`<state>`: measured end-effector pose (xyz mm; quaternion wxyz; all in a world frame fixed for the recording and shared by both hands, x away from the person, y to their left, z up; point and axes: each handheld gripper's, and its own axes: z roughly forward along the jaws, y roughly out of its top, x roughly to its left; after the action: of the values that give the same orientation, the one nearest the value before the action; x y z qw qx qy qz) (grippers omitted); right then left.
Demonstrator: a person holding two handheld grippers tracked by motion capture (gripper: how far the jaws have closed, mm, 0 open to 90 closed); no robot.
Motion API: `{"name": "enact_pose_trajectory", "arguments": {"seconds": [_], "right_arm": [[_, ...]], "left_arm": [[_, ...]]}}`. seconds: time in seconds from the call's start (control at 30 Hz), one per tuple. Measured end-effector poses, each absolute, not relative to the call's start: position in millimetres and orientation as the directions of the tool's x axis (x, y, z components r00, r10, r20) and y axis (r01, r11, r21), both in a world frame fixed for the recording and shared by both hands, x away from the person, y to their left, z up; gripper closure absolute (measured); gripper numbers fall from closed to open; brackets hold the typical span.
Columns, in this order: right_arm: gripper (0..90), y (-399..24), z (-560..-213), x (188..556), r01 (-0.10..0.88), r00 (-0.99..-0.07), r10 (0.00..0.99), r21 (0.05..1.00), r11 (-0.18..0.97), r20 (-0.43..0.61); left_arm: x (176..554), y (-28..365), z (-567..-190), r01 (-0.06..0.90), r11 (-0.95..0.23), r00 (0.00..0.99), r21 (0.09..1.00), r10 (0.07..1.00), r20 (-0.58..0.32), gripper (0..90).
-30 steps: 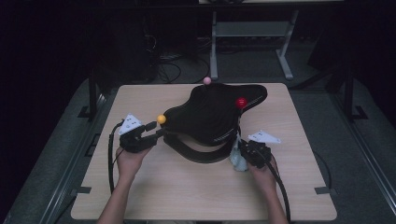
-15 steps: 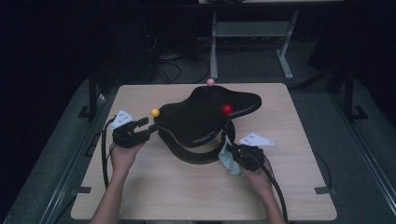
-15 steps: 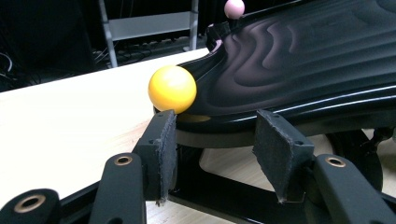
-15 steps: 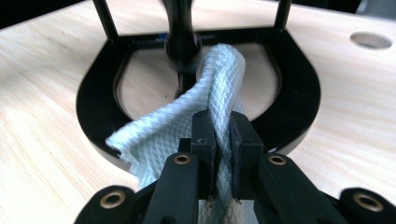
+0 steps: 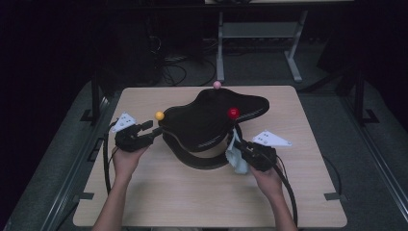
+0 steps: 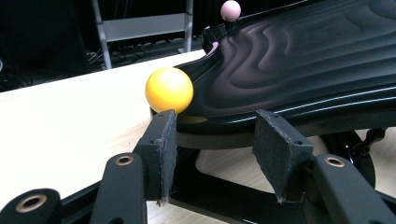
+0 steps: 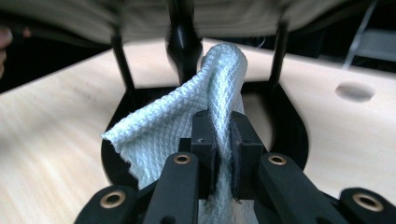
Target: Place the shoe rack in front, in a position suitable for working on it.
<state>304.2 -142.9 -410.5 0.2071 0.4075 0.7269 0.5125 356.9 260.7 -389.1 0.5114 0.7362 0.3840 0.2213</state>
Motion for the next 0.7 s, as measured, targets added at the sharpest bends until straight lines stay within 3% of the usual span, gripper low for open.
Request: {"name": "enact_pose_trajectory", "arguments": {"seconds": [0.13, 0.37, 0.7], "right_arm": [[82.2, -139, -419, 304, 0.392, -0.576, 0.813, 0.903, 0.177, 0.091], [82.1, -141, -379, 300, 0.3, -0.574, 0.817, 0.942, 0.147, 0.056], [82.0, -137, -419, 302, 0.392, -0.571, 0.815, 0.904, 0.168, 0.096]], "left_arm": [[356, 258, -389, 0.33, -0.193, 0.618, 0.924, 0.784, -0.057, 49.0], [355, 256, -387, 0.316, -0.194, 0.632, 0.929, 0.773, -0.053, 49.4], [354, 255, -387, 0.31, -0.194, 0.652, 0.931, 0.756, -0.06, 48.5]]}}
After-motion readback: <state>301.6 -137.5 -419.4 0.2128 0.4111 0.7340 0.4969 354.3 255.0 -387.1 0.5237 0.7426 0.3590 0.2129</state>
